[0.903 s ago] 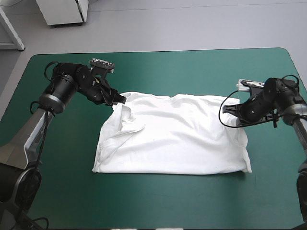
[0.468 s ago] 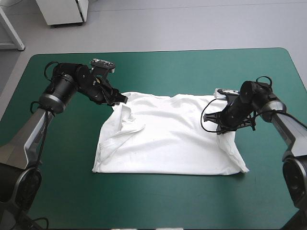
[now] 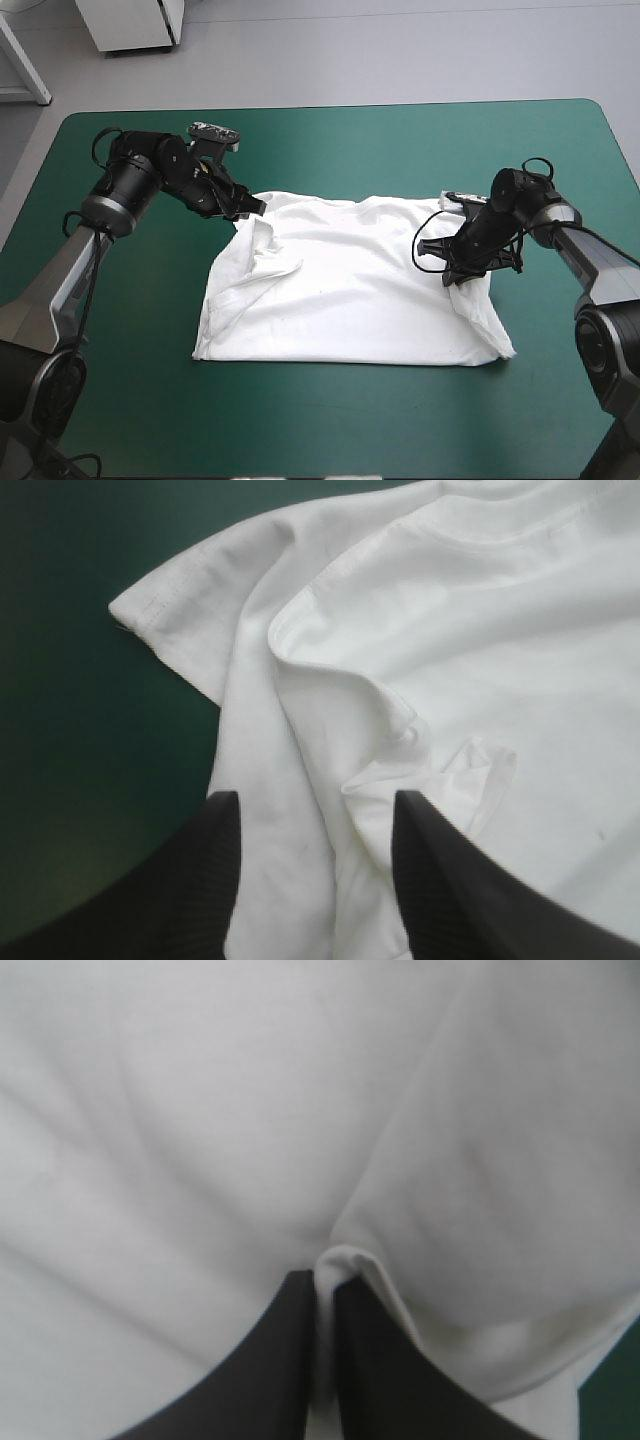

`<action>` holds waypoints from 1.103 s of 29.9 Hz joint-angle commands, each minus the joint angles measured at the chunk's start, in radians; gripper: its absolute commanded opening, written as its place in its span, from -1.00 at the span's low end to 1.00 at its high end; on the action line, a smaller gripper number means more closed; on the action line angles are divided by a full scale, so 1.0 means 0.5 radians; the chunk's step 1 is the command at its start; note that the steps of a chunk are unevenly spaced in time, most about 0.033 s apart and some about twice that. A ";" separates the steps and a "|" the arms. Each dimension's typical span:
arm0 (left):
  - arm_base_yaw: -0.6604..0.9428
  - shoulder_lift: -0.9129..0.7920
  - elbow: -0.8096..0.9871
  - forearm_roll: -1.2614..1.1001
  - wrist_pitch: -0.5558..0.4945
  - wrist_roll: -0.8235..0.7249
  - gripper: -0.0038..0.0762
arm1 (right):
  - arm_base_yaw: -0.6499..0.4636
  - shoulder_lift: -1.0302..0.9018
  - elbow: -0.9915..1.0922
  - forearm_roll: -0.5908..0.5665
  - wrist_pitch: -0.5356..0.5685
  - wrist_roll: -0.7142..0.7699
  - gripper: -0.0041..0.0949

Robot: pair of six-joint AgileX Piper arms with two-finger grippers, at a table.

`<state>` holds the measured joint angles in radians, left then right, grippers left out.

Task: Fold the cloth

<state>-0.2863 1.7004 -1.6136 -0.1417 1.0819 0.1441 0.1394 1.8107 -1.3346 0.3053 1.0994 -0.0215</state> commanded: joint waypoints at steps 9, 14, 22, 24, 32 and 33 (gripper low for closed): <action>-0.001 -0.105 -0.050 -0.038 -0.007 -0.014 -0.04 | 0.003 -0.370 -0.273 -0.077 0.235 0.043 0.19; -0.001 -0.145 -0.050 -0.024 0.237 0.026 -0.04 | 0.003 -0.584 -0.257 -0.247 0.235 0.060 0.14; -0.001 -0.452 0.176 0.066 0.362 0.068 -0.04 | 0.003 -0.882 -0.160 -0.477 0.235 0.091 0.14; -0.001 -0.532 0.306 0.113 0.396 0.037 -0.04 | 0.003 -0.944 -0.052 -0.502 0.235 0.101 0.14; -0.005 -0.718 0.718 -0.024 0.314 0.019 -0.04 | 0.003 -1.201 0.342 -0.514 0.235 0.184 0.14; -0.013 -0.736 0.781 -0.030 0.291 -0.007 -0.04 | 0.003 -1.239 0.380 -0.516 0.235 0.200 0.14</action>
<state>-0.2863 1.3879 -1.2594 -0.1269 1.2394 0.1654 0.1394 1.2625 -1.1681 0.0567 1.2342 0.0584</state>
